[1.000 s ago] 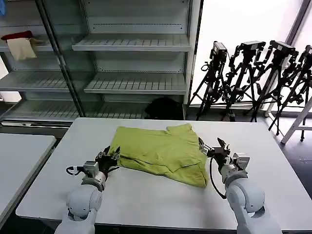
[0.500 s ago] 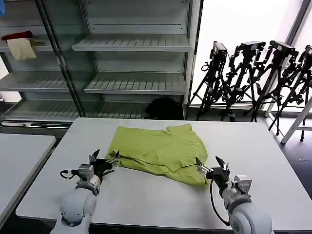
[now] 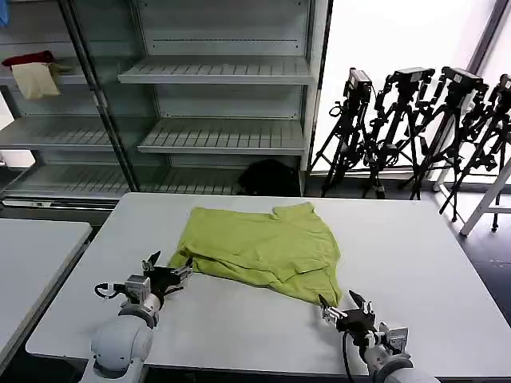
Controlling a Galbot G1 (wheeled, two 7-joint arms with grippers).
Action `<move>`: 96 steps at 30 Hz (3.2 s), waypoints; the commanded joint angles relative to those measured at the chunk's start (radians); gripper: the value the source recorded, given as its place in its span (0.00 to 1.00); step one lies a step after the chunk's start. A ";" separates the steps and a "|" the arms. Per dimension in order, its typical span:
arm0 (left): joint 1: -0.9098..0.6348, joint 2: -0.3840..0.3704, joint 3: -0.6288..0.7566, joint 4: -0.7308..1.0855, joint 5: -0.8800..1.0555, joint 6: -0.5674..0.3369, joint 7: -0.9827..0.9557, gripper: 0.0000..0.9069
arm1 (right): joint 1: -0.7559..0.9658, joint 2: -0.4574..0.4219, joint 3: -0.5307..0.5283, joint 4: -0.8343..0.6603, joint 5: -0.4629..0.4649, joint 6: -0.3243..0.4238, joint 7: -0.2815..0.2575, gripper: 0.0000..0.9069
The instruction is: Fold and organize the clothes.
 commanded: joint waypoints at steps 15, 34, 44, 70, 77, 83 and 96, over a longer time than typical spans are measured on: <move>0.009 0.015 -0.003 0.047 -0.014 0.004 0.010 0.01 | -0.019 0.011 -0.005 -0.008 -0.066 -0.001 -0.002 0.00; 0.037 0.022 -0.006 0.043 -0.060 0.003 0.010 0.00 | -0.064 -0.010 0.057 0.058 -0.040 -0.001 -0.021 0.00; 0.341 0.043 -0.058 -0.216 -0.104 0.004 -0.017 0.00 | -0.191 -0.030 0.075 0.173 -0.034 -0.002 -0.018 0.00; 0.617 0.003 -0.172 -0.385 -0.089 -0.033 -0.120 1.00 | -0.433 -0.013 -0.001 0.288 -0.104 0.000 0.067 1.00; 0.560 -0.008 -0.209 -0.407 -0.079 -0.036 -0.131 1.00 | -0.293 0.030 0.036 0.328 -0.099 0.001 0.144 1.00; 0.365 0.002 -0.272 -0.386 -0.205 -0.013 -0.081 1.00 | 0.143 -0.014 -0.014 0.152 0.036 -0.012 0.123 1.00; -0.132 0.246 -0.120 0.034 -0.342 0.010 0.056 1.00 | 0.769 -0.015 -0.278 -0.454 0.167 -0.020 0.075 1.00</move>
